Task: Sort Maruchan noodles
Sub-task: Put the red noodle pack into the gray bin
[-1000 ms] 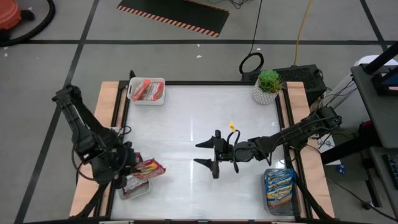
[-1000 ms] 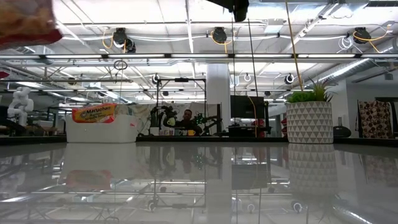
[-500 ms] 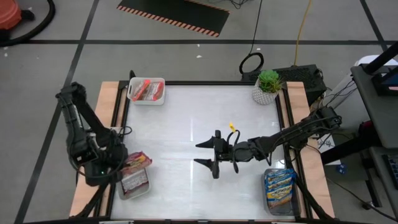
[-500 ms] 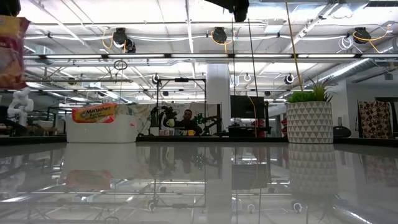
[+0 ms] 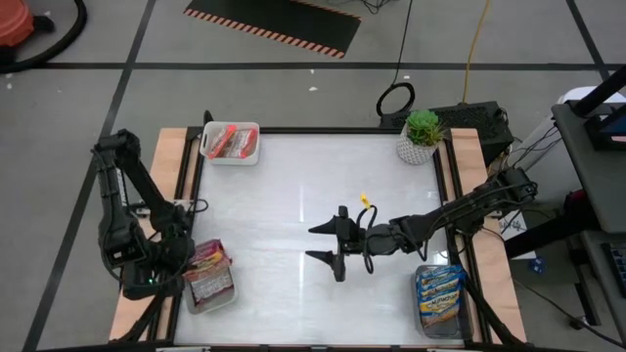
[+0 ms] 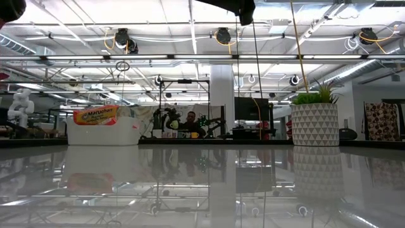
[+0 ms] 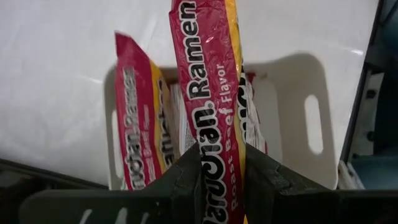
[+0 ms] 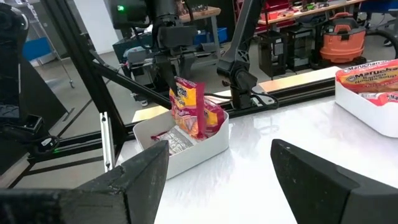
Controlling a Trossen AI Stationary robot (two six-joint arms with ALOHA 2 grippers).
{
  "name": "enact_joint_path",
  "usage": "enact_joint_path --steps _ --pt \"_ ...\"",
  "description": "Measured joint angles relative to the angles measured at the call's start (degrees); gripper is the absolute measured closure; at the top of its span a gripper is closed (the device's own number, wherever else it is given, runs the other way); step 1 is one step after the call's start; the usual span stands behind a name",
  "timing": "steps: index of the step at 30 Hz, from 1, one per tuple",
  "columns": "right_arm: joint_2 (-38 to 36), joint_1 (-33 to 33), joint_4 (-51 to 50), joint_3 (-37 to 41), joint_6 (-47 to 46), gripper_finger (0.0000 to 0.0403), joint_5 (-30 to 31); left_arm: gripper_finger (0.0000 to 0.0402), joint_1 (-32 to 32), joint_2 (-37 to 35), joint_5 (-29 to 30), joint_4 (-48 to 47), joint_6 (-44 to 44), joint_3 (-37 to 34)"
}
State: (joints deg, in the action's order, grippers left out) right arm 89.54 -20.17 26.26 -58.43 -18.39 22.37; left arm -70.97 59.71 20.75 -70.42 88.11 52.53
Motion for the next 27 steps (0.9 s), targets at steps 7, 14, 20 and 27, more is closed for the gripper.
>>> enact_joint_path --steps 7,14,20,27 --pt "0.0 -0.58 -0.17 0.0 0.0 0.0126 -0.02 0.0321 -3.35 2.49 -3.49 -0.09 5.04 0.0" --pt "0.0 -0.57 -0.2 0.0 0.0 0.0126 -0.02 0.032 -5.44 2.95 -3.37 -0.25 9.02 0.0" --pt "0.01 -0.57 -0.2 0.0 -0.01 0.0126 -0.02 0.032 -6.13 2.95 -0.7 -0.98 9.16 0.0" --pt "0.02 -0.57 -0.2 0.0 0.0 0.0126 0.0 0.0314 -6.11 2.92 2.36 -3.59 9.32 0.0"
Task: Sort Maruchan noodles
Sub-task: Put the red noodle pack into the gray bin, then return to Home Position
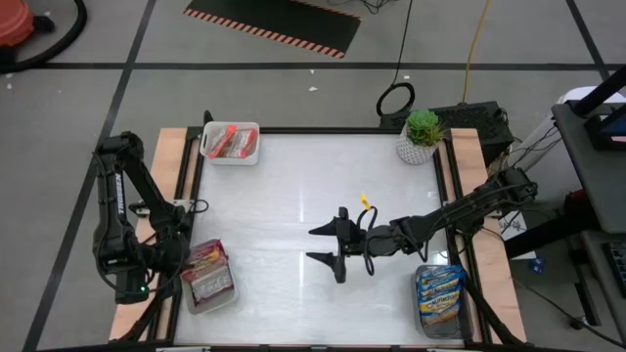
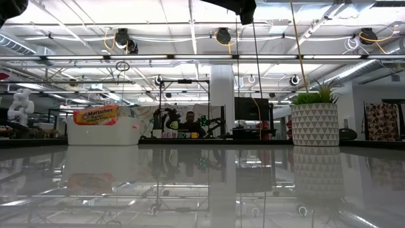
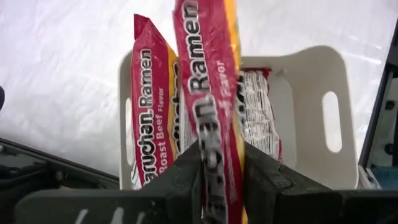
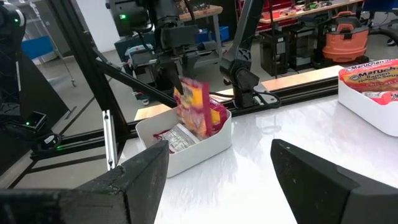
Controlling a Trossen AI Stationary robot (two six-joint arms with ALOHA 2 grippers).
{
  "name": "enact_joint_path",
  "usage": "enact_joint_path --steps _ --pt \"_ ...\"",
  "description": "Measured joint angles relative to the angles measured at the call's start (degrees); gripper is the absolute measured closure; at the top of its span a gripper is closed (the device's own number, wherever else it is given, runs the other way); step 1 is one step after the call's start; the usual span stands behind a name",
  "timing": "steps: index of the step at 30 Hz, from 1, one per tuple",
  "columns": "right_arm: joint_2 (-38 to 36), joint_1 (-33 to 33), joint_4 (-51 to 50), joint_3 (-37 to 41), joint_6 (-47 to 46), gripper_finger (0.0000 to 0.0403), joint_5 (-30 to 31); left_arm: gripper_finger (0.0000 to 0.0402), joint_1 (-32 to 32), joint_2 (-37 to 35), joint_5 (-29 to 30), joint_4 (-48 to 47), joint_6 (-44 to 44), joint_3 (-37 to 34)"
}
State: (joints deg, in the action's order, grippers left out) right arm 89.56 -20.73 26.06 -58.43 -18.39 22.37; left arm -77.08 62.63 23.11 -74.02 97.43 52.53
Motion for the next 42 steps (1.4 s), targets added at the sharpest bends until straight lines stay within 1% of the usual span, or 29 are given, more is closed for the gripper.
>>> enact_joint_path --steps 8,12,19,23,26,30,33,36,40,42 --pt "0.0 0.0 0.0 0.0 -0.02 0.0126 0.0 0.0262 -0.02 0.0 0.5 0.07 0.63 0.0" --pt "0.0 0.0 0.0 0.0 0.0 0.0126 0.0 0.0246 -0.02 0.0 0.14 0.43 0.63 0.0" --pt "0.0 0.0 0.0 0.0 1.06 0.0126 0.0 0.0243 0.0 0.0 -4.17 0.42 0.62 0.07" --pt "0.0 0.0 0.0 0.0 5.32 0.0126 -0.09 0.0243 0.53 -0.13 -4.2 -1.3 0.01 1.78" --pt "0.0 0.0 -0.02 0.0 8.06 0.0126 -0.11 0.0243 0.72 -0.13 -2.98 -4.2 0.22 3.69" --pt "0.0 0.0 -0.02 0.0 10.62 0.0126 -0.13 0.0243 0.7 -0.13 2.52 -8.39 -1.12 6.06" --pt "0.0 0.0 -0.02 0.0 12.39 0.0126 -0.15 0.0243 0.7 -0.13 8.56 -11.27 -3.76 7.26" --pt "0.0 0.0 -0.02 0.0 14.54 0.0131 -0.15 0.0243 0.7 -0.14 16.13 -13.34 -5.89 7.89" --pt "0.0 0.0 0.4 0.0 16.71 0.0156 -0.13 0.0243 0.82 -0.13 27.67 -13.22 -11.56 7.91" --pt "0.0 0.0 0.69 0.0 17.44 0.0175 -0.11 0.0243 1.55 -0.13 31.54 -12.22 -14.59 7.89"
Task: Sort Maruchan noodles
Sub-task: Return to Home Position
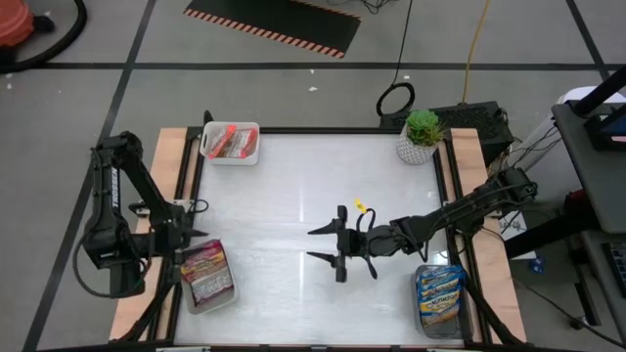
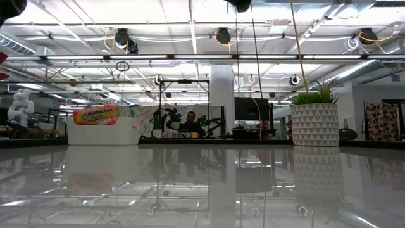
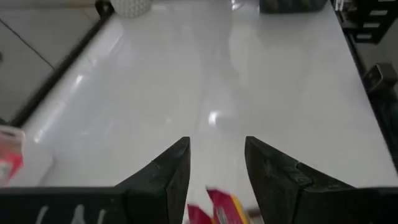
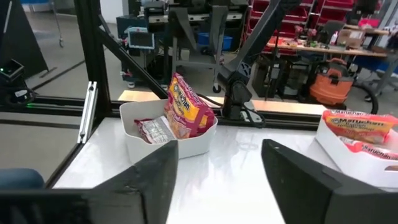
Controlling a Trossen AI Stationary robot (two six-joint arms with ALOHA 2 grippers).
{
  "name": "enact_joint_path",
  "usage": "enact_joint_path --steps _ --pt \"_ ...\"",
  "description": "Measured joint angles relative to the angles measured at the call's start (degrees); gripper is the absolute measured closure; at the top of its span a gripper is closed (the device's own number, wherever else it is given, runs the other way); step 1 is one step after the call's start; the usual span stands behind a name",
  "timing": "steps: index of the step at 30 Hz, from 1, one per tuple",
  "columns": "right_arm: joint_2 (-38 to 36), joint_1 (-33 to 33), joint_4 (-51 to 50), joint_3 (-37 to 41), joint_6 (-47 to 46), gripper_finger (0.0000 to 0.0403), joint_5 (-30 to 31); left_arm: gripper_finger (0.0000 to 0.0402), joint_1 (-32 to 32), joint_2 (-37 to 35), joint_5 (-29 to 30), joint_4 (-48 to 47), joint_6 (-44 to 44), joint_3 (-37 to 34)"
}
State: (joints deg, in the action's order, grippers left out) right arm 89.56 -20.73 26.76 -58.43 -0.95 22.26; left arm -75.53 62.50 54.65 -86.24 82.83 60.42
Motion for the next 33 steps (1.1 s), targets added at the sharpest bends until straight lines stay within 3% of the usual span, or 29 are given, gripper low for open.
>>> enact_joint_path --steps 6,12,17,24,28,33 --pt "0.0 0.04 1.21 0.02 2.63 0.0249 0.02 0.025 4.45 0.0 1.81 5.81 -11.83 0.0" --pt "0.0 0.04 1.73 0.02 5.93 0.033 -0.05 0.0313 8.65 0.0 4.56 12.51 -23.96 0.0" --pt "0.0 0.09 1.84 0.02 9.44 0.0392 -8.04 0.034 11.8 0.0 13.18 18.92 -31.66 -1.88" --pt "0.0 0.15 1.41 0.02 11.79 0.0393 -8.88 0.0341 15.45 -0.27 13.53 27.11 -39.72 -5.52" --pt "0.0 0.11 0.85 0.04 13.88 0.0401 -8.94 0.0341 18.27 -1.1 10.38 40.4 -51.75 -8.51" --pt "0.0 0.14 0.56 0.04 14.85 0.0402 -8.92 0.0341 23.52 -2.91 -3.82 63.68 -72.39 -13.07"
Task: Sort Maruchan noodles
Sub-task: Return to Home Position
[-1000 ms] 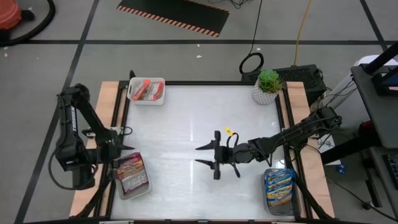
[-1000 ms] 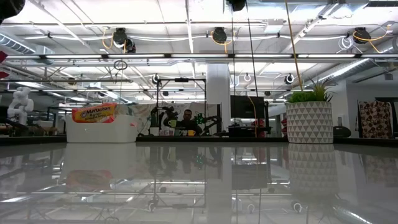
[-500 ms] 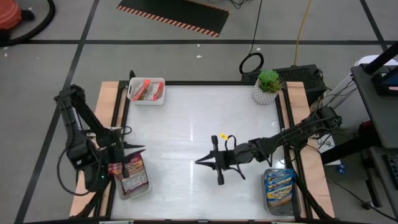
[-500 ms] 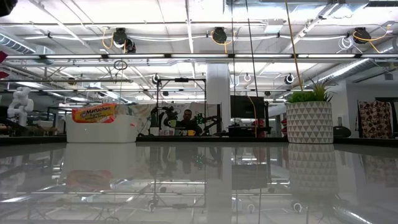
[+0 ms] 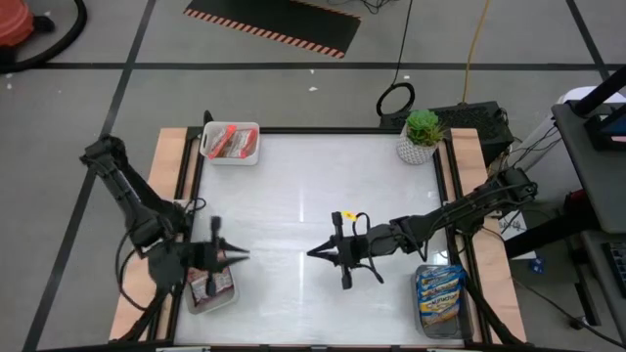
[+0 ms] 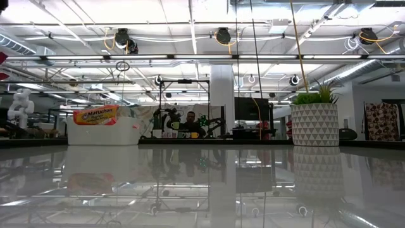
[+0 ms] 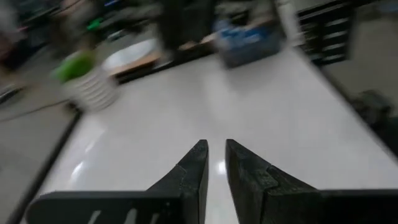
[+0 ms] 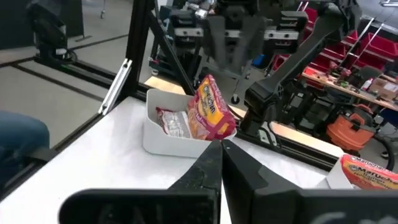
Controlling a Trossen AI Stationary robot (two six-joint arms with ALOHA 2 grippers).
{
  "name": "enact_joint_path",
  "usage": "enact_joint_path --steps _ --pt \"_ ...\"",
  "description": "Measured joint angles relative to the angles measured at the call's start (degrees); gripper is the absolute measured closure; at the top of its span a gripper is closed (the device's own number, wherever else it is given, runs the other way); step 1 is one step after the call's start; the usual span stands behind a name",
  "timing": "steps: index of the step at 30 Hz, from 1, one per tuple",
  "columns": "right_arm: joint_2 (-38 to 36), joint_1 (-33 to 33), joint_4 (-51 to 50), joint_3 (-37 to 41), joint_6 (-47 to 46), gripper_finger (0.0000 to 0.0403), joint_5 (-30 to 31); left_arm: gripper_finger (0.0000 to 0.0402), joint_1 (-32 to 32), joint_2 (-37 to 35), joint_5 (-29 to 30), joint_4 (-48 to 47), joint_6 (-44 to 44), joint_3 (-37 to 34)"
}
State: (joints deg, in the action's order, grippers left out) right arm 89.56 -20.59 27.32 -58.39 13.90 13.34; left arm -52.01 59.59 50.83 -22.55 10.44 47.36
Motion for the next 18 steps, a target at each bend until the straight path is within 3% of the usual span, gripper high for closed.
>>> enact_joint_path --steps 3,6,12,18 --pt "0.0 -0.01 -1.17 0.02 0.25 0.0402 -0.08 0.0341 3.76 -0.06 -10.78 12.56 -10.13 -3.4" --pt "0.0 -0.03 -3.09 0.02 -0.67 0.0402 -0.15 0.0341 7.71 -0.08 -18.21 20.78 -14.9 -6.91" --pt "0.0 -0.62 -6.99 0.53 -2.18 0.0402 -0.49 0.0341 16.32 -1.82 -27.15 26.51 -14.82 -13.41" --pt "0.0 -0.54 4.49 7.85 -3.19 0.0403 -4.61 0.0341 23.27 -8.07 -34.15 34.32 -15.85 -20.41"
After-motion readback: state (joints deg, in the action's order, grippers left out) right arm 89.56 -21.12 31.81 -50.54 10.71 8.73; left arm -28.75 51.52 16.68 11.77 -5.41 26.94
